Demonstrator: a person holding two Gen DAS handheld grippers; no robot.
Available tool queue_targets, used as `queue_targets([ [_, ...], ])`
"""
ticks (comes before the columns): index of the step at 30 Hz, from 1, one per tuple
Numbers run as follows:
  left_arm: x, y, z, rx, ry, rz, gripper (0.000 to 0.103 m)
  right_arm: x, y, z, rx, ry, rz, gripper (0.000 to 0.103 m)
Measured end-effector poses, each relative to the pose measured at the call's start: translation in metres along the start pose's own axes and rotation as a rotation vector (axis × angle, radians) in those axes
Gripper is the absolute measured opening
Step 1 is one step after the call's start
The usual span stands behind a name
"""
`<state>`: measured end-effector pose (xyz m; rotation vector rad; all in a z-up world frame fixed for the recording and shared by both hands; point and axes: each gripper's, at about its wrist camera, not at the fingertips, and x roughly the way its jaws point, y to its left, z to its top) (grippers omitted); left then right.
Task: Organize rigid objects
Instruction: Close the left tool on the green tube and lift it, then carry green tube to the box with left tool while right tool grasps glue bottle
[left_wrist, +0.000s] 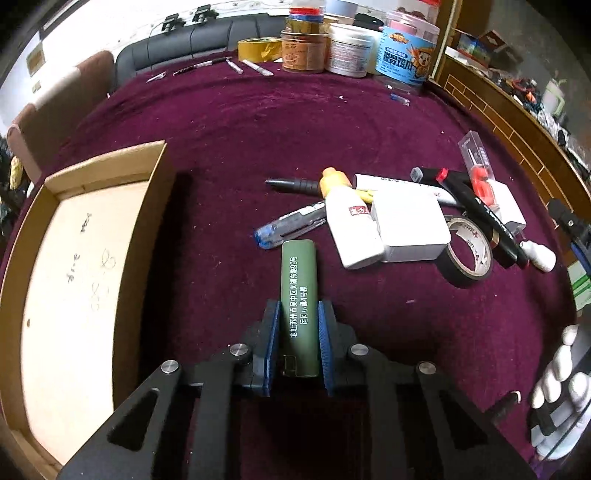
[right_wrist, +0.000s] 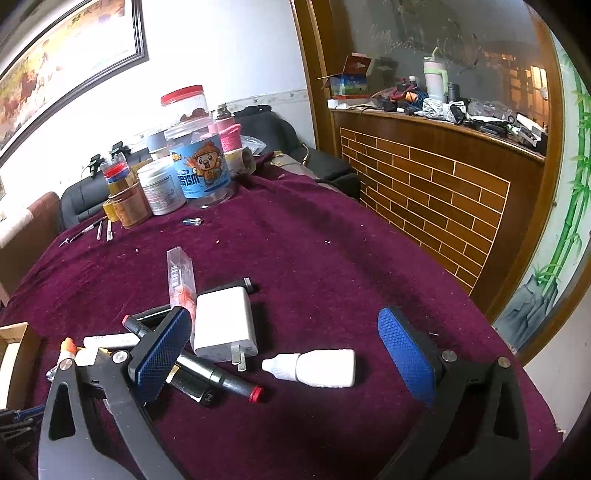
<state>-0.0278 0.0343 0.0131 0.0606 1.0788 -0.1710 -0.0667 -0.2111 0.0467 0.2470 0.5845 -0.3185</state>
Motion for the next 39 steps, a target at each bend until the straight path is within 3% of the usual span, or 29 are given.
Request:
queue_targets([
  [3, 0.006, -0.014, 0.004, 0.023, -0.021, 0.024, 0.031, 0.001, -0.001, -0.001, 0.001, 0.006, -0.004, 0.102],
  [5, 0.011, -0.021, 0.007, 0.047, -0.050, 0.037, 0.035, 0.002, -0.001, -0.001, 0.001, 0.008, -0.011, 0.101],
  [6, 0.012, -0.022, 0.008, 0.050, -0.059, 0.037, 0.033, 0.003, 0.000, -0.001, -0.001, 0.010, -0.013, 0.102],
  [7, 0.012, -0.021, 0.009, 0.048, -0.059, 0.027, 0.019, 0.004, 0.000, -0.002, -0.005, 0.014, -0.016, 0.101],
  [8, 0.012, -0.019, 0.010, 0.040, -0.059, 0.011, 0.016, 0.004, 0.001, -0.002, -0.009, 0.019, -0.020, 0.102],
  [11, -0.003, -0.004, 0.002, -0.018, -0.061, -0.079, 0.016, 0.006, 0.003, -0.003, -0.020, 0.026, -0.029, 0.101],
  [18, -0.080, 0.036, -0.020, -0.103, -0.211, -0.268, 0.016, 0.010, 0.007, -0.003, -0.040, 0.047, -0.026, 0.101],
  [21, -0.104, 0.058, -0.035, -0.127, -0.253, -0.299, 0.016, 0.008, 0.012, -0.002, -0.086, 0.105, 0.018, 0.100],
  [22, -0.109, 0.062, -0.040, -0.130, -0.263, -0.296, 0.016, 0.001, 0.015, -0.002, -0.107, 0.113, 0.049, 0.095],
  [25, -0.115, 0.081, -0.052, -0.149, -0.275, -0.293, 0.016, -0.029, 0.032, 0.000, -0.169, 0.096, 0.132, 0.094],
  [31, -0.107, 0.107, -0.066, -0.213, -0.268, -0.327, 0.016, -0.046, 0.103, -0.016, -0.347, 0.179, 0.301, 0.093],
  [33, -0.109, 0.114, -0.071, -0.221, -0.271, -0.331, 0.016, -0.046, 0.126, -0.024, -0.371, 0.227, 0.372, 0.084],
  [35, -0.110, 0.121, -0.074, -0.231, -0.278, -0.328, 0.016, -0.040, 0.145, -0.032, -0.370, 0.294, 0.443, 0.068],
  [39, -0.112, 0.135, -0.080, -0.247, -0.294, -0.329, 0.016, -0.018, 0.170, -0.035, -0.333, 0.379, 0.470, 0.056],
])
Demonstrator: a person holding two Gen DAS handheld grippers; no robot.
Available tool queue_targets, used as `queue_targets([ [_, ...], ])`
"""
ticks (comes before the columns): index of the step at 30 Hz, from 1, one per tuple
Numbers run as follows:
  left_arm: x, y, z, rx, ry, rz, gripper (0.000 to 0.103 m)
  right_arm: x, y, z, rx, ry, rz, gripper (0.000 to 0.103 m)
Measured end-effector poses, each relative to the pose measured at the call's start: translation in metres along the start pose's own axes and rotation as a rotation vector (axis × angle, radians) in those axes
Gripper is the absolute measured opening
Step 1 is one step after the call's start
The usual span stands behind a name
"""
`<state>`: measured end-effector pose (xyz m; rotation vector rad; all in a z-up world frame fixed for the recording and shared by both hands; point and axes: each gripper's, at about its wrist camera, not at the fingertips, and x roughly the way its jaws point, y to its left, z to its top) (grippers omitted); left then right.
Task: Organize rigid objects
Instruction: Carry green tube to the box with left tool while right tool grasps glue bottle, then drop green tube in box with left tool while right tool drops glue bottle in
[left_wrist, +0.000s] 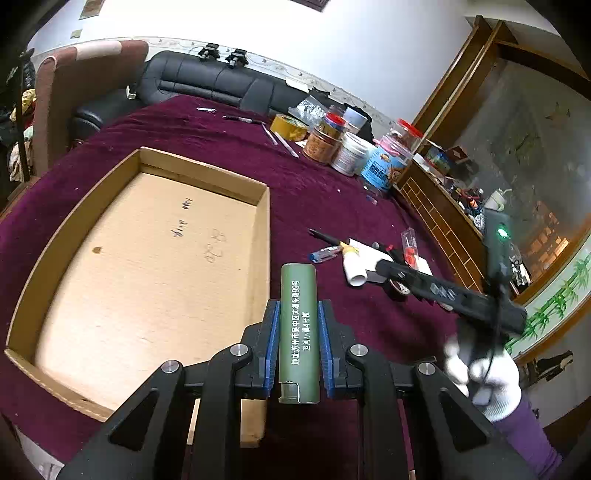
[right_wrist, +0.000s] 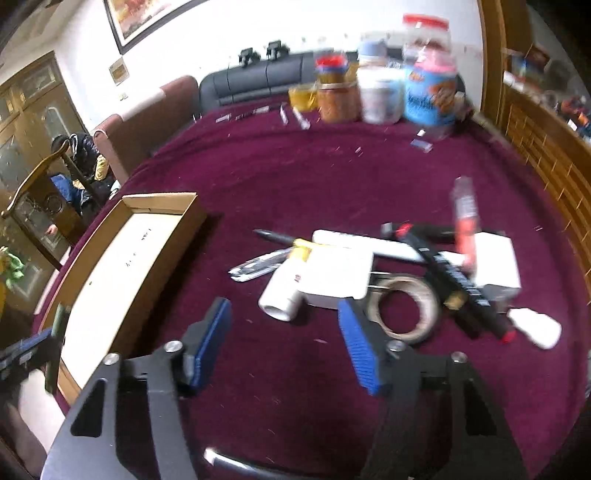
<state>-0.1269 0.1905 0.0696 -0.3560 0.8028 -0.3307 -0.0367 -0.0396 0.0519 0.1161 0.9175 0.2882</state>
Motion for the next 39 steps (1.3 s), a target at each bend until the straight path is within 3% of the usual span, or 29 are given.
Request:
queue_targets([
  [6, -0.003, 0.020, -0.002, -0.029, -0.005, -0.019, 0.016, 0.037, 0.003, 0.018, 0.063, 0.120, 0.005, 0.052],
  [7, -0.002, 0.024, -0.001, -0.037, -0.003, -0.023, 0.016, 0.038, 0.006, 0.019, 0.052, 0.105, -0.016, 0.048],
  [14, -0.002, 0.044, -0.001, -0.059, 0.005, -0.032, 0.016, 0.051, 0.036, 0.021, -0.048, 0.151, -0.167, 0.049],
  [19, -0.002, 0.049, -0.002, -0.066, 0.008, -0.033, 0.016, 0.063, 0.036, 0.015, -0.003, 0.242, -0.069, 0.043],
  [30, -0.003, 0.044, 0.000, -0.074, 0.015, -0.034, 0.016, 0.044, 0.001, 0.006, 0.200, 0.183, -0.004, 0.026],
  [35, 0.005, 0.048, 0.015, -0.088, 0.048, -0.052, 0.016, 0.015, -0.011, 0.006, 0.279, 0.119, 0.136, 0.024],
  [39, 0.027, 0.050, 0.038, -0.087, 0.094, -0.040, 0.016, 0.009, 0.005, 0.016, 0.279, 0.105, 0.253, 0.025],
])
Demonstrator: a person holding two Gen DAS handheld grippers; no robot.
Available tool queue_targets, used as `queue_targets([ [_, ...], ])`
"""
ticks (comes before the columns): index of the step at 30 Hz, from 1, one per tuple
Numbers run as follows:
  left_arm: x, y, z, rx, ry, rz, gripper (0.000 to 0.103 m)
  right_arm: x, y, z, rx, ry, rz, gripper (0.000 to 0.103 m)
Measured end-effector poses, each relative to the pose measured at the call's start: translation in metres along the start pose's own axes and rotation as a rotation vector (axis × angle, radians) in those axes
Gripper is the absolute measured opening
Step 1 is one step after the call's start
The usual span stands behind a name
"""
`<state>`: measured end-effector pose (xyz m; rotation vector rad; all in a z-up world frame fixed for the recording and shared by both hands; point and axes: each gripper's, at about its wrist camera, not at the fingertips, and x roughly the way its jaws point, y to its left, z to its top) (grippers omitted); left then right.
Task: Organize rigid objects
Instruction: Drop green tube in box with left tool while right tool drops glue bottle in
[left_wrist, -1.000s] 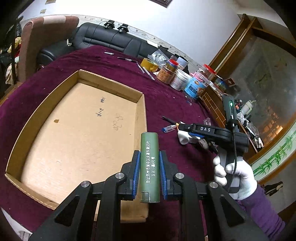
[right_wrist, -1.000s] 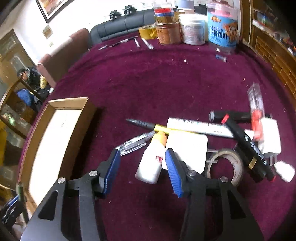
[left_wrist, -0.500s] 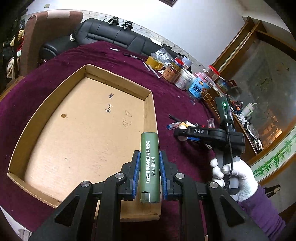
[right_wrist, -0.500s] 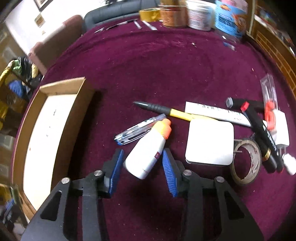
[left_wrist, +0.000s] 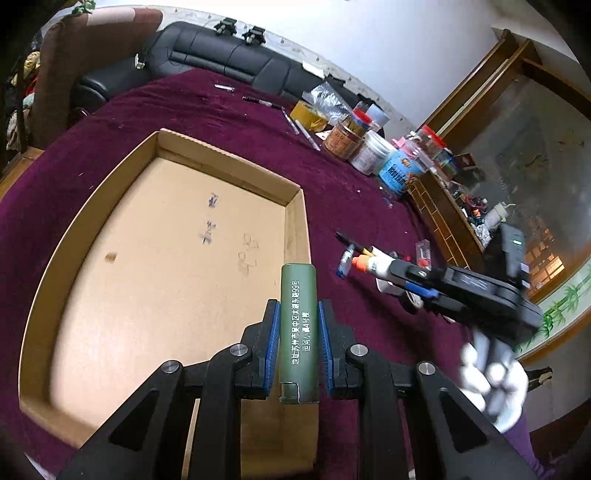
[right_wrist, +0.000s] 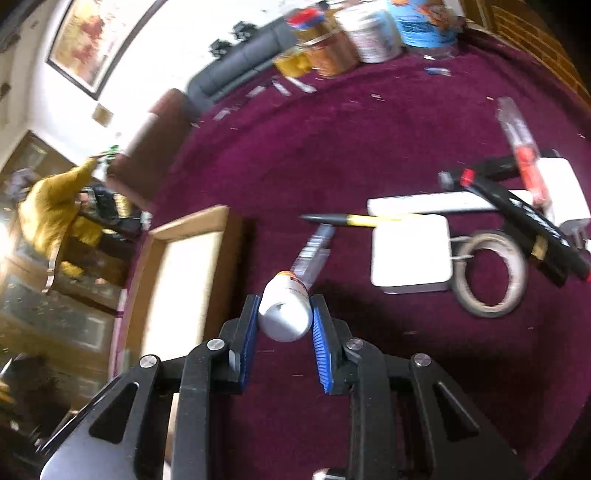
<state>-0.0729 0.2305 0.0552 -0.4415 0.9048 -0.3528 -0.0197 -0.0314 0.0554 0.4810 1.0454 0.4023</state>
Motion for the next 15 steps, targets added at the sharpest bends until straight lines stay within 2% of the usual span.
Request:
queue_targets([
  [3, 0.026, 0.007, 0.025, -0.009, 0.030, 0.035, 0.016, 0.019, 0.026, 0.005, -0.026, 0.028, 0.039, 0.025],
  [6, 0.049, 0.021, 0.044, -0.065, 0.071, 0.013, 0.016, 0.036, 0.051, 0.007, -0.063, 0.045, 0.053, 0.025],
  [8, 0.059, 0.028, 0.052, -0.088, 0.078, 0.026, 0.016, 0.046, 0.065, 0.010, -0.091, 0.059, 0.046, 0.025],
  [15, 0.096, 0.046, 0.075, -0.128, 0.100, 0.060, 0.016, 0.086, 0.100, 0.023, -0.256, 0.006, -0.146, 0.025],
])
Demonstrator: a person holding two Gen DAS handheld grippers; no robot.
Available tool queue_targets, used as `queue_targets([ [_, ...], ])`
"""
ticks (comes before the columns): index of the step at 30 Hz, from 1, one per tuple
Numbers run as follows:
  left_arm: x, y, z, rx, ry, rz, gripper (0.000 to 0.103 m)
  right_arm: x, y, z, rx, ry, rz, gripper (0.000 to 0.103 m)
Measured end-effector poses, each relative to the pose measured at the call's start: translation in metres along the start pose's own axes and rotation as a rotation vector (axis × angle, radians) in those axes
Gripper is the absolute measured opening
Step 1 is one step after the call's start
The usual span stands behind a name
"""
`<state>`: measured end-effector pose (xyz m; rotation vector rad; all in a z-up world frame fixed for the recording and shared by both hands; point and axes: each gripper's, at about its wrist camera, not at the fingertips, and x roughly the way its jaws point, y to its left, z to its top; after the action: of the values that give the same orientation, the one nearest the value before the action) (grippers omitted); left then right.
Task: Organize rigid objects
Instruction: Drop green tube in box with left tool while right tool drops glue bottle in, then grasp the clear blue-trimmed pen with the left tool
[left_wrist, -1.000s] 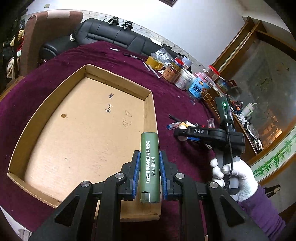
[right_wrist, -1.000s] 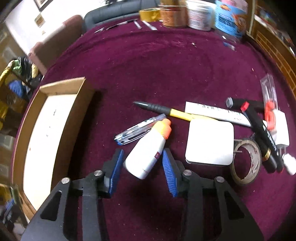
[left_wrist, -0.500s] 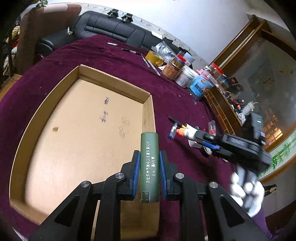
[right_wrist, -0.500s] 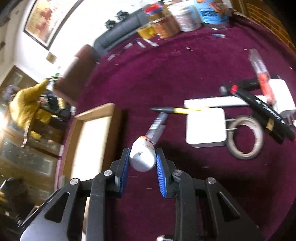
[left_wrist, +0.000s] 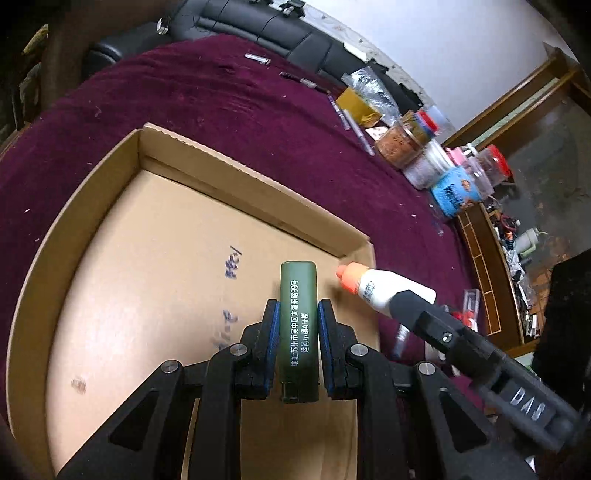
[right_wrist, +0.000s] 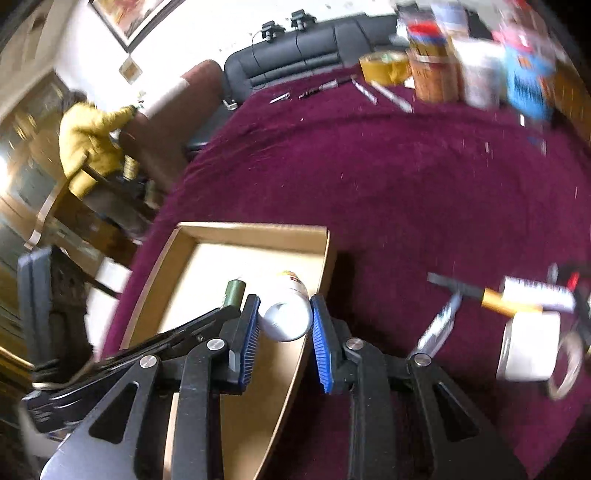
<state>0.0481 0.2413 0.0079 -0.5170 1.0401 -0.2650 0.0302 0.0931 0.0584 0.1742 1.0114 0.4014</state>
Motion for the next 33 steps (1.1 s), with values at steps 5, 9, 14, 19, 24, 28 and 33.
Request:
queue_targets([
  [5, 0.007, 0.011, 0.006, -0.044, 0.008, -0.010, 0.029, 0.004, 0.003, -0.007, -0.014, 0.023, -0.023, 0.025],
  [9, -0.006, 0.016, 0.000, -0.055, -0.009, -0.024, 0.039, -0.001, -0.004, -0.011, 0.008, 0.023, 0.010, 0.027],
  [14, -0.028, 0.008, -0.014, -0.035, -0.035, -0.006, 0.048, -0.023, -0.019, -0.017, 0.024, -0.023, 0.005, 0.036],
  [19, -0.058, -0.018, -0.039, 0.057, -0.075, 0.022, 0.051, -0.081, -0.036, -0.036, -0.016, -0.189, -0.095, 0.036],
  [24, -0.080, -0.062, -0.068, 0.184, -0.096, -0.013, 0.060, -0.153, -0.061, -0.074, -0.056, -0.500, -0.308, 0.098],
  [28, -0.067, -0.105, -0.093, 0.298, -0.056, -0.019, 0.061, -0.157, -0.129, -0.083, 0.135, -0.426, -0.352, 0.099],
  [33, -0.036, -0.137, -0.111, 0.353, 0.019, 0.024, 0.061, -0.147, -0.200, -0.103, 0.295, -0.380, -0.379, 0.099],
])
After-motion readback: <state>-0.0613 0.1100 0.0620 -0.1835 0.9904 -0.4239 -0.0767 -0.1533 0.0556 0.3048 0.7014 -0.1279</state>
